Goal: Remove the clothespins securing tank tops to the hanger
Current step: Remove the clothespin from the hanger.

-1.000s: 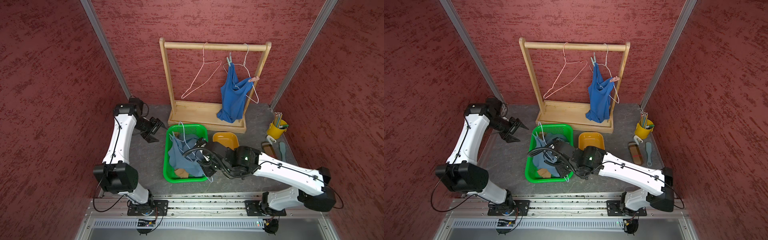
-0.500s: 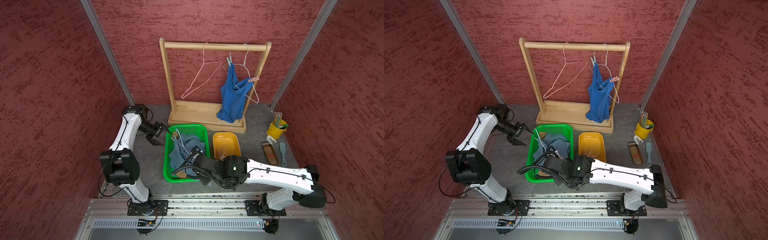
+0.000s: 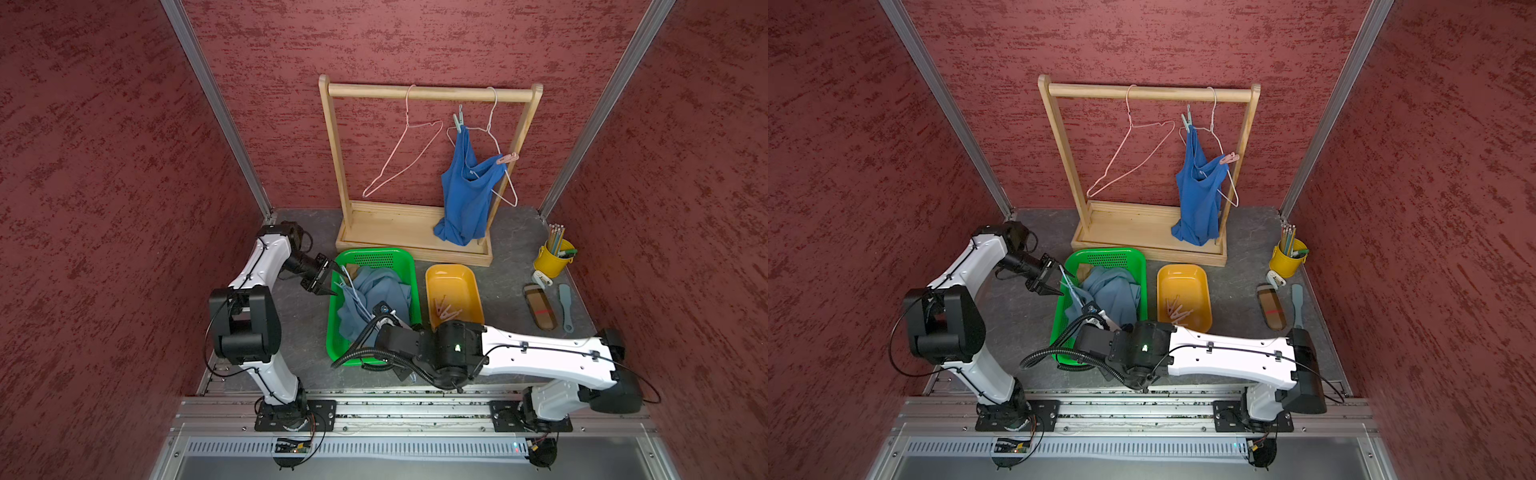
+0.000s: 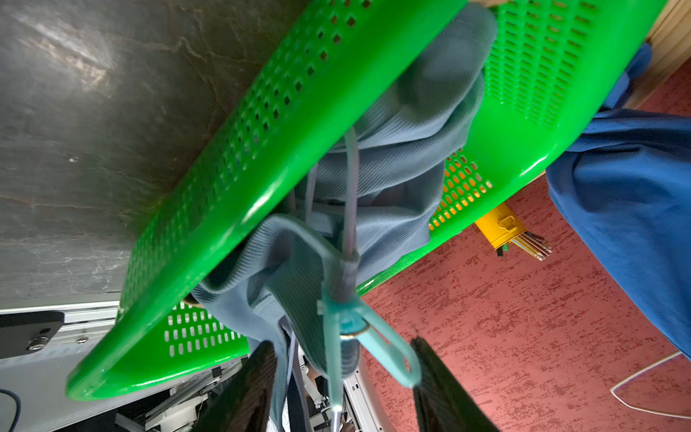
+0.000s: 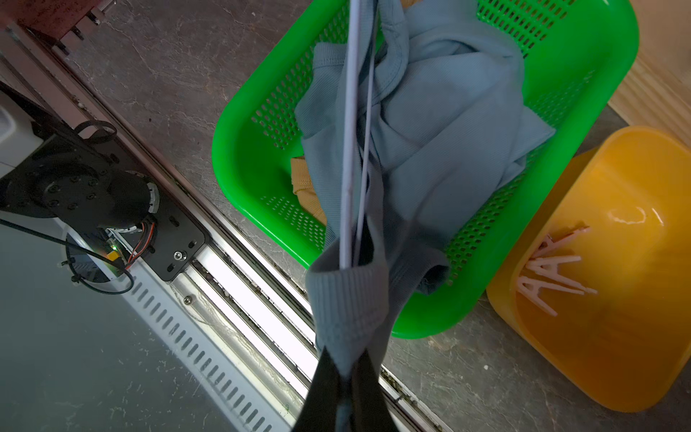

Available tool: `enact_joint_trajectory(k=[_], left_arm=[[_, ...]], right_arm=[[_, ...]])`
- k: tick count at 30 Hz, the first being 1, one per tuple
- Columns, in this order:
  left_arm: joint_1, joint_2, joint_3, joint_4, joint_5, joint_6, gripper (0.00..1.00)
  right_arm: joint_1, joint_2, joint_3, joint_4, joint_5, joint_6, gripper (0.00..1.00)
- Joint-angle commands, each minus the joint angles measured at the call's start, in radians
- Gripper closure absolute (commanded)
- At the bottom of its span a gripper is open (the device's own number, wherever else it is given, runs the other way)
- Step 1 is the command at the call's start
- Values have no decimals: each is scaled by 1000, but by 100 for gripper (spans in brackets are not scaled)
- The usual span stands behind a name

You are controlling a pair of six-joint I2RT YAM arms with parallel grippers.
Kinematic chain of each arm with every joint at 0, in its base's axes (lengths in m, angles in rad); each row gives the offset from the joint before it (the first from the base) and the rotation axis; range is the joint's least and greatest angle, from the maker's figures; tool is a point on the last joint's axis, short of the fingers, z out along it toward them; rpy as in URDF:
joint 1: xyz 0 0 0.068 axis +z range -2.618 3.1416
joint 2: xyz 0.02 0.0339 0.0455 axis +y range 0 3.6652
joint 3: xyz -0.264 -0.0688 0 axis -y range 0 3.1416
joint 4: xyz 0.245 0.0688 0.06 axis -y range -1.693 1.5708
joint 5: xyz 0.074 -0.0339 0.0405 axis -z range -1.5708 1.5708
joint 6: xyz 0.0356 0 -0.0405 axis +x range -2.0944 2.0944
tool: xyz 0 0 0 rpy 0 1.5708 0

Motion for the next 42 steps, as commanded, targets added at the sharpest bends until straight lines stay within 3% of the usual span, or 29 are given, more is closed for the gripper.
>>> enact_joint_trajectory(k=[1,3,8,14,18,27,33,42], left_arm=[[9,9,1,35,17,6,54],[14,11,11,34,7,7,68],[19,11,33,13,-8,24,81],[20,-16,53,10,-42,62,82],[31,-118,41,118,-119,41,90],[81,-255,40,228,-118,9,92],[95,-373,-18,294,-108,-32,92],[58,-596,-123,316,-148,-144,92]], right_arm=[[12,-11,19,21,42,33,100],[15,-13,12,21,41,38,100],[20,-5,-1,23,36,42,100],[20,-18,-46,64,24,63,100],[20,-43,-86,100,2,92,100],[4,-153,-182,206,-48,180,100],[-79,-238,-230,345,-146,238,100],[-354,-252,-275,380,-439,170,100]])
